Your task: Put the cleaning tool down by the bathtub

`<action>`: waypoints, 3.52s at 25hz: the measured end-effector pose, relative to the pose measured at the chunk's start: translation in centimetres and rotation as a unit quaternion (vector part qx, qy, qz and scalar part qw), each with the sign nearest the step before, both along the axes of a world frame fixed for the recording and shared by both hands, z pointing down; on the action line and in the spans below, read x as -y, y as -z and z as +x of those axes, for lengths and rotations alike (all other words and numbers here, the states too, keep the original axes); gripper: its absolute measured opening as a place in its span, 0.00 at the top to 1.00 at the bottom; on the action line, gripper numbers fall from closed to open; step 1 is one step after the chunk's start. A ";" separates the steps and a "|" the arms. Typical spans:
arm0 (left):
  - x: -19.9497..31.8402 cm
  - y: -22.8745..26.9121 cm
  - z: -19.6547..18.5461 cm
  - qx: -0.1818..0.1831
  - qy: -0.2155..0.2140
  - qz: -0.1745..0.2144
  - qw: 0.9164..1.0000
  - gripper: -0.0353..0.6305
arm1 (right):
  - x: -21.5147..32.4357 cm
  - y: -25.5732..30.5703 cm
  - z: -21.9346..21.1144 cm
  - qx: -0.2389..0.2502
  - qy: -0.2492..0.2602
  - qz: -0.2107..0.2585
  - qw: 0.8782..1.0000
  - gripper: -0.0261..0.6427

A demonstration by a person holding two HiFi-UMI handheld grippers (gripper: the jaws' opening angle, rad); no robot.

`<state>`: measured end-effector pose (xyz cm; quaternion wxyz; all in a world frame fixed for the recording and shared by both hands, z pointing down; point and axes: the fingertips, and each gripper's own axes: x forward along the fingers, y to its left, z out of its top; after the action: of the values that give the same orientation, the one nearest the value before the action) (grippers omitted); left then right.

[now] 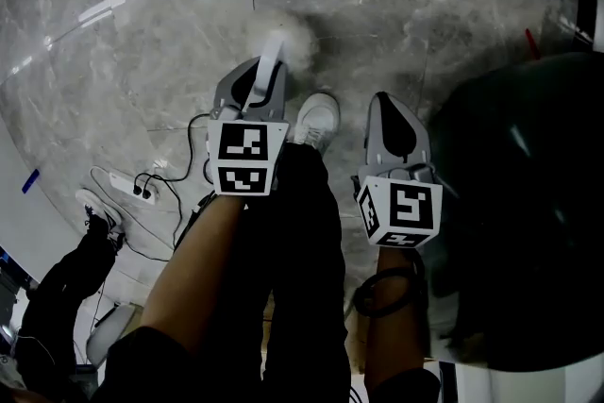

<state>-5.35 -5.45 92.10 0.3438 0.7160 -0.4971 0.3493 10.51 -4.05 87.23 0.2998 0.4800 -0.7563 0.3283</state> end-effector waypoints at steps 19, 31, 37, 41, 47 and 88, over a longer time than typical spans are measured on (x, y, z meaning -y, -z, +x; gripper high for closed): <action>-1.1 -10.9 1.6 0.016 -0.005 -0.023 1.000 0.83 | -1.0 -8.9 1.4 0.007 0.000 -0.012 1.000 0.94; -0.7 -14.1 3.0 0.013 -0.021 -0.016 1.000 0.83 | -2.4 -12.3 2.4 0.008 -0.010 -0.026 1.000 0.94; -0.2 -14.7 3.4 0.017 -0.037 -0.007 0.999 0.83 | -2.4 -12.9 2.1 0.008 -0.006 -0.029 1.000 0.94; 0.1 -15.0 3.7 0.026 -0.055 0.001 0.998 0.83 | -2.3 -13.4 2.2 0.008 -0.008 -0.030 1.000 0.94; 0.2 -15.0 3.9 0.023 -0.069 0.001 0.997 0.82 | -1.7 -13.5 2.2 0.004 -0.012 -0.031 0.999 0.94; 0.3 7.5 0.9 -0.010 -0.038 0.053 0.998 0.81 | 0.2 6.6 -3.1 0.025 0.001 0.026 0.999 0.94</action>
<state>-4.44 -5.76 84.61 0.2970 0.7549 -0.4840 0.3280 7.42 -4.29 80.66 0.2688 0.4787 -0.7720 0.3204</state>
